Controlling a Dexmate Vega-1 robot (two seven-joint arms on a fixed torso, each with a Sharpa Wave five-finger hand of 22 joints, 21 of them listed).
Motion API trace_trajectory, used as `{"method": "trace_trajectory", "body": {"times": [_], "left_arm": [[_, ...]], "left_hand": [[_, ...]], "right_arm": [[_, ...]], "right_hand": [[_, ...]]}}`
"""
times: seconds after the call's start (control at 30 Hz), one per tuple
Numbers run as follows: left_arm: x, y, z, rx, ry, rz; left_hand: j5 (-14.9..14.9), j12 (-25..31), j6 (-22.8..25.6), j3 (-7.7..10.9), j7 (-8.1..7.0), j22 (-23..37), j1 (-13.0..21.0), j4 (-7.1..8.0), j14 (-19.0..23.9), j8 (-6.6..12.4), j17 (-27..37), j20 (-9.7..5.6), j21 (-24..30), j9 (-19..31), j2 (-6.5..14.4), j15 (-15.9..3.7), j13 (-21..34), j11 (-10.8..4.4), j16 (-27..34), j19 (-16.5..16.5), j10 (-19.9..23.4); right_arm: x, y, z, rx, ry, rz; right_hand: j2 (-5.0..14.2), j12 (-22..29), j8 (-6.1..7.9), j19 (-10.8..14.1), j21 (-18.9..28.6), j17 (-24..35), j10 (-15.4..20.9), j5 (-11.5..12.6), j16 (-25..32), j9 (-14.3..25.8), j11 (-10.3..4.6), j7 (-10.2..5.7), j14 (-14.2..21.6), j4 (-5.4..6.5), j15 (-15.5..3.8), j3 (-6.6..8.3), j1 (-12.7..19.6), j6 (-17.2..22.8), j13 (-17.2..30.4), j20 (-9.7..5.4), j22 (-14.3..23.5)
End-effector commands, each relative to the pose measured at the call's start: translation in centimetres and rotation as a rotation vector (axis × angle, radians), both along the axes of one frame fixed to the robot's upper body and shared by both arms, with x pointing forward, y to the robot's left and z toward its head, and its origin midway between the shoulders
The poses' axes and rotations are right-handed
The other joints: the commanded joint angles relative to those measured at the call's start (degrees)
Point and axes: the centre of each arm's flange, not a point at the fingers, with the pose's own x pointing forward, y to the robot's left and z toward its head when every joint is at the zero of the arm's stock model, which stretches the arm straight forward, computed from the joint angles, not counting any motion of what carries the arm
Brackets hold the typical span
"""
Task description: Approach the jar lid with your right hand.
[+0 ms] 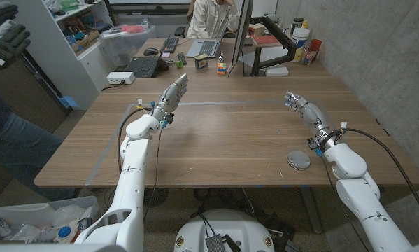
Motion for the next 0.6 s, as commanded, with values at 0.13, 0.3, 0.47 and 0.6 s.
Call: {"method": "trace_trajectory", "body": {"times": [0.13, 0.3, 0.47, 0.6], "left_arm": [[0.42, -0.05, 0.0, 0.003, 0.005, -0.004], [0.55, -0.21, 0.03, 0.004, 0.007, -0.007], [0.61, -0.22, 0.16, 0.002, 0.005, -0.004], [0.63, -0.28, 0.34, 0.002, 0.001, -0.004]], "left_hand": [[-0.2, 0.2, 0.5, -0.35, -0.26, 0.3, 0.1, -0.03, -0.1, 0.45, 0.2, -3.16, 0.2, 0.2, 0.7, -0.22, 0.1, -0.48, 0.2, -0.2, -0.3], [-0.3, 0.3, 0.5, -0.38, -0.26, 0.3, 0.1, -0.03, -0.1, 0.42, 0.2, -3.04, 0.1, 0.2, 0.7, -0.28, 0.1, -0.56, 0.3, -0.3, -0.3], [-0.3, 0.3, 0.5, -0.41, -0.25, 0.3, 0.1, -0.04, -0.2, 0.38, 0.2, -2.87, 0.1, 0.2, 0.7, -0.27, 0.1, -0.71, 0.3, -0.4, -0.3], [-0.3, 0.3, 0.4, -0.43, -0.17, 0.3, 0.1, -0.05, -0.2, 0.34, 0.2, -2.89, 0.1, 0.2, 0.7, -0.36, 0.1, -0.71, 0.3, -0.4, -0.4]], "right_arm": [[-0.84, -0.32, -0.63, -0.022, -0.002, -0.029], [-0.89, -0.23, -0.75, -0.035, -0.007, -0.04], [-0.98, -0.18, -0.94, -0.038, -0.013, -0.043], [-1.1, -0.25, -1.06, -0.033, -0.019, -0.05]], "right_hand": [[-0.05, 0.1, -0.09, 0.3, -0.4, 0.0, 0.0, 0.3, -0.1, 0.2, -0.13, -0.33, -0.1, -0.34, -0.56, 0.18, 0.4, 0.3, 0.2, -0.02, 0.1], [-0.05, 0.1, -0.09, 0.3, -0.5, 0.0, 0.0, 0.3, -0.1, 0.2, -0.12, -0.35, -0.1, -0.39, -0.55, 0.18, 0.4, 0.3, 0.2, -0.01, 0.1], [-0.06, 0.1, -0.08, 0.3, -0.7, 0.0, 0.0, 0.4, -0.1, 0.2, -0.19, -0.4, -0.1, -0.45, -0.54, 0.17, 0.4, 0.4, 0.2, -0.01, 0.2], [-0.05, 0.1, -0.07, 0.4, -0.8, 0.0, 0.0, 0.4, -0.1, 0.2, -0.26, -0.55, 0.0, -0.49, -0.64, 0.17, 0.4, 0.4, 0.2, 0.0, 0.2]]}}
